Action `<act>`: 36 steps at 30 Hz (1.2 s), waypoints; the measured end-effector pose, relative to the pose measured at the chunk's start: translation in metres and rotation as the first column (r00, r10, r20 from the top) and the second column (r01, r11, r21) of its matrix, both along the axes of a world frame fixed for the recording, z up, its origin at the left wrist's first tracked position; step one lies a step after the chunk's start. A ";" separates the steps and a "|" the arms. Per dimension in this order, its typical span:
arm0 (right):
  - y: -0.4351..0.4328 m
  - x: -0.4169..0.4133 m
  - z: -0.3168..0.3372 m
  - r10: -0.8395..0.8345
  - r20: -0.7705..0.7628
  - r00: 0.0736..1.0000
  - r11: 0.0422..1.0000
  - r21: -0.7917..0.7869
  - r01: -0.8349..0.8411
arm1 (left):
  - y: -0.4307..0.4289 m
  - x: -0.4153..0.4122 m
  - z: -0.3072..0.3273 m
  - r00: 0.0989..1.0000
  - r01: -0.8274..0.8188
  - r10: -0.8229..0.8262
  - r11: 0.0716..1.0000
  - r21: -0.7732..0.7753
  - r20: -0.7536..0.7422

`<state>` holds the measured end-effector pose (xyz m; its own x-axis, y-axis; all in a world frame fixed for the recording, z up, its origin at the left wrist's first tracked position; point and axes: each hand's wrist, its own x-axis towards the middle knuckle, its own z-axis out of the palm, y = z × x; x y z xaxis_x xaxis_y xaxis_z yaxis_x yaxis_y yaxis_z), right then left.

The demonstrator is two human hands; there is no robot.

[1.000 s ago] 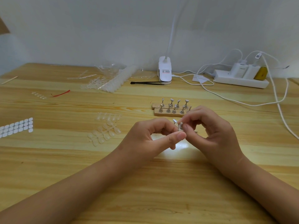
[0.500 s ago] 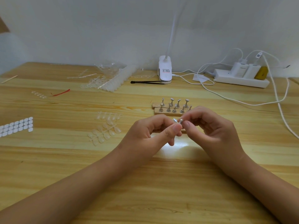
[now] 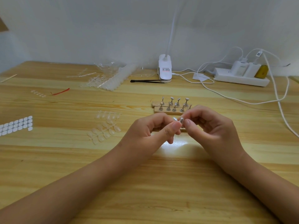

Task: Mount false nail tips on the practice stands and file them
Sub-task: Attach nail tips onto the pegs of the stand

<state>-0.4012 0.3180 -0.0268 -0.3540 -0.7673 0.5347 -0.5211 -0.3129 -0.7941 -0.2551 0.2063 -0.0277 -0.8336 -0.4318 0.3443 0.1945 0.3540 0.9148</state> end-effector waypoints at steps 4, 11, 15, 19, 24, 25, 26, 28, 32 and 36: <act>0.001 0.001 -0.001 0.002 0.015 1.000 1.000 -0.003 -0.002 | -0.003 0.000 0.002 1.000 -0.026 0.027 0.997 0.073 -0.014; 0.000 0.001 -0.002 0.035 0.003 0.999 0.999 -0.009 -0.035 | -0.005 -0.002 0.002 0.998 -0.034 0.038 0.994 0.102 -0.043; 0.001 0.001 -0.001 0.043 0.017 0.999 0.999 -0.003 -0.043 | -0.004 -0.002 0.001 0.998 -0.021 0.027 0.993 0.115 -0.054; 0.002 0.000 -0.002 0.044 0.034 0.998 0.999 0.005 -0.044 | -0.004 -0.001 0.002 0.998 -0.023 0.029 0.993 0.115 -0.053; 0.002 0.000 -0.002 0.053 0.064 0.997 0.999 0.007 -0.053 | -0.004 -0.001 0.001 0.999 -0.029 0.034 0.994 0.104 -0.042; 0.002 0.000 -0.002 0.051 0.072 0.996 0.999 0.008 -0.052 | -0.004 -0.001 0.000 0.999 -0.029 0.033 0.995 0.097 -0.042; 0.002 0.000 -0.002 0.049 0.080 0.996 0.999 0.008 -0.050 | -0.004 -0.001 0.000 0.999 -0.027 0.031 0.995 0.093 -0.043; 0.002 0.000 -0.001 0.047 0.093 0.995 0.999 0.005 -0.048 | -0.003 -0.001 0.000 0.999 -0.022 0.026 0.996 0.088 -0.045; 0.002 0.000 -0.003 0.042 0.113 0.993 0.999 0.015 -0.044 | -0.003 -0.001 0.001 0.998 -0.015 0.019 0.997 0.080 -0.053; 0.002 -0.001 -0.003 0.054 0.127 0.990 0.998 0.011 -0.056 | -0.003 0.000 0.001 0.998 -0.008 0.013 0.996 0.094 -0.053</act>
